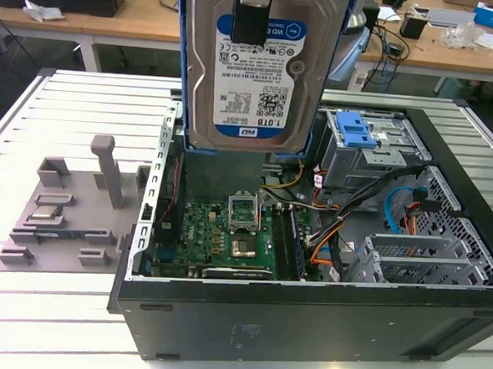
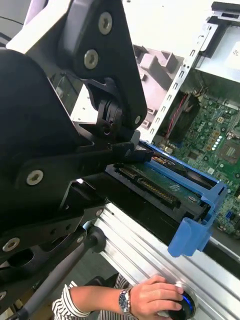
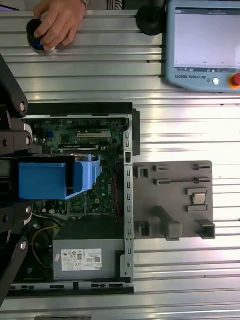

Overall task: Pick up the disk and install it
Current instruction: 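Pick up the disk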

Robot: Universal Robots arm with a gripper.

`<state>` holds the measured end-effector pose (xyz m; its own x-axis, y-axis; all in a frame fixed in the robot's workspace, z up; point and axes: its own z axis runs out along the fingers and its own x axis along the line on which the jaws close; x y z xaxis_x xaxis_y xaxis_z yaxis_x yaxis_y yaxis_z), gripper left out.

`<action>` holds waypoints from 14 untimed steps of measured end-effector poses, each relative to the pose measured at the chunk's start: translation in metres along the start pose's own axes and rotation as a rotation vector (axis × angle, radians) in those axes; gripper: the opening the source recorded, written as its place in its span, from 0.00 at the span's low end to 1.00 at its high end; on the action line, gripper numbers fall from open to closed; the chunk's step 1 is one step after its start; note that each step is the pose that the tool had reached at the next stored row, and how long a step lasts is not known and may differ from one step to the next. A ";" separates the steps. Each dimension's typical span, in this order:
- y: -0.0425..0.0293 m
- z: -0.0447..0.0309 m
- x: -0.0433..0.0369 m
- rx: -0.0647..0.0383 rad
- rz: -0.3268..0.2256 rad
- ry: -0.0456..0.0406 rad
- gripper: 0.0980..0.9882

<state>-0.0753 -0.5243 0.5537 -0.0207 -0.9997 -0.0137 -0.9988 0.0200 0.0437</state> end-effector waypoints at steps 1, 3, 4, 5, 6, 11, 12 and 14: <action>0.0000 0.0001 0.0026 0.000 0.000 -0.0001 0.30; -0.0002 0.0002 0.0110 0.000 0.000 -0.0001 0.30; -0.0003 0.0002 0.0150 0.000 0.000 -0.0001 0.30; -0.0004 0.0002 0.0186 0.000 0.000 0.0000 0.30; -0.0004 0.0003 0.0207 0.000 0.000 -0.0001 0.30; -0.0010 0.0004 0.0504 0.000 0.000 -0.0001 0.30; -0.0012 0.0005 0.0602 0.000 0.000 -0.0001 0.30; -0.0018 0.0005 0.0855 0.000 0.000 -0.0001 0.30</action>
<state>-0.0753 -0.6098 0.5520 -0.0207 -0.9997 -0.0138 -0.9988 0.0201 0.0437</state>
